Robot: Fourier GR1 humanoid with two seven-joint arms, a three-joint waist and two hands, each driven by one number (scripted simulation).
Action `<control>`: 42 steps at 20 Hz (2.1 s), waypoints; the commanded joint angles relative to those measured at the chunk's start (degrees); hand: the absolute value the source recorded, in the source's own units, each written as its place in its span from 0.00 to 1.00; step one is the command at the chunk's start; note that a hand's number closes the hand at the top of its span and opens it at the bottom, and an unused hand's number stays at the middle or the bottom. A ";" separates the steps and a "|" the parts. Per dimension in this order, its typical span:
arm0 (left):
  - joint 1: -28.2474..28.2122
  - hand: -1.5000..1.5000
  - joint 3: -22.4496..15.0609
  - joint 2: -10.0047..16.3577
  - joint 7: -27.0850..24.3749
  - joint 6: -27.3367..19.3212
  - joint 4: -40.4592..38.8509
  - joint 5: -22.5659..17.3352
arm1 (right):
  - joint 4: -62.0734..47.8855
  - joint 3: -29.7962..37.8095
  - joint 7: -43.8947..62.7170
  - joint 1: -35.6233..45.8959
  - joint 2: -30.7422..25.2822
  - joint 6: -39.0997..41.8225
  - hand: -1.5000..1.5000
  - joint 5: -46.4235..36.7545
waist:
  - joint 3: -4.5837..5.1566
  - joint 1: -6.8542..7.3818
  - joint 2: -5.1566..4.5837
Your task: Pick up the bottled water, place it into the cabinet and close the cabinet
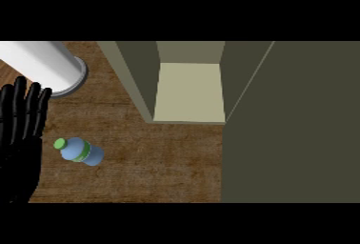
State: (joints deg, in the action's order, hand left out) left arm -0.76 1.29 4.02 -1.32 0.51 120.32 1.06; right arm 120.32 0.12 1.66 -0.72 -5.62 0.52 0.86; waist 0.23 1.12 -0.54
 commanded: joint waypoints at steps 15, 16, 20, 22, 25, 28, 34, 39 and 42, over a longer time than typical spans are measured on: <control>-23.68 0.00 7.16 -3.97 11.86 -2.34 19.80 -19.30 | 16.24 -0.96 6.23 -20.74 -3.08 11.10 0.00 13.89 | -0.24 -0.88 0.74; -27.87 0.00 9.51 -3.98 7.81 1.42 19.10 -22.41 | 20.81 -0.87 8.07 -24.06 -3.47 11.30 0.00 15.58 | -0.20 -0.80 0.87; -28.20 0.00 8.52 -3.98 12.36 -1.16 24.21 -21.64 | 25.50 -2.75 7.37 -29.87 -2.41 13.30 0.00 15.42 | -0.23 -1.17 0.88; -30.58 0.00 7.68 -3.99 12.47 -1.49 25.65 -22.66 | 23.99 -2.88 5.50 -30.67 -1.24 13.57 0.00 15.27 | -0.24 -1.00 0.90; -29.90 0.00 7.47 -3.99 12.52 -2.51 25.48 -22.06 | 27.04 -4.79 6.61 -32.67 -0.91 13.09 0.00 12.82 | -0.22 -1.16 0.90; -34.09 0.00 4.71 -3.99 8.38 -0.56 24.03 -20.61 | 26.73 0.47 7.45 -31.62 -3.10 14.12 0.00 18.71 | -0.22 -0.78 0.87; -33.36 0.00 7.09 -4.00 9.25 -0.39 22.80 -21.69 | 26.86 -0.33 0.17 -40.43 -1.39 18.74 0.00 16.88 | -0.25 -1.69 0.94; -32.72 0.00 6.76 -4.00 6.61 -0.76 18.04 -20.30 | 30.41 0.03 0.92 -43.21 -2.10 19.66 0.00 17.42 | -0.21 -1.71 0.85; -28.83 0.00 8.80 -3.68 5.58 -0.21 10.70 -19.97 | 30.04 0.02 -1.11 -44.81 -1.91 21.46 0.00 17.88 | -0.19 -1.93 0.76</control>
State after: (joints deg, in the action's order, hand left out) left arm -31.08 8.70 0.33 4.60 -0.15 133.83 -17.99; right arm 139.26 -0.60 -2.65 -40.21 -7.27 21.05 12.98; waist 0.02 -0.63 0.27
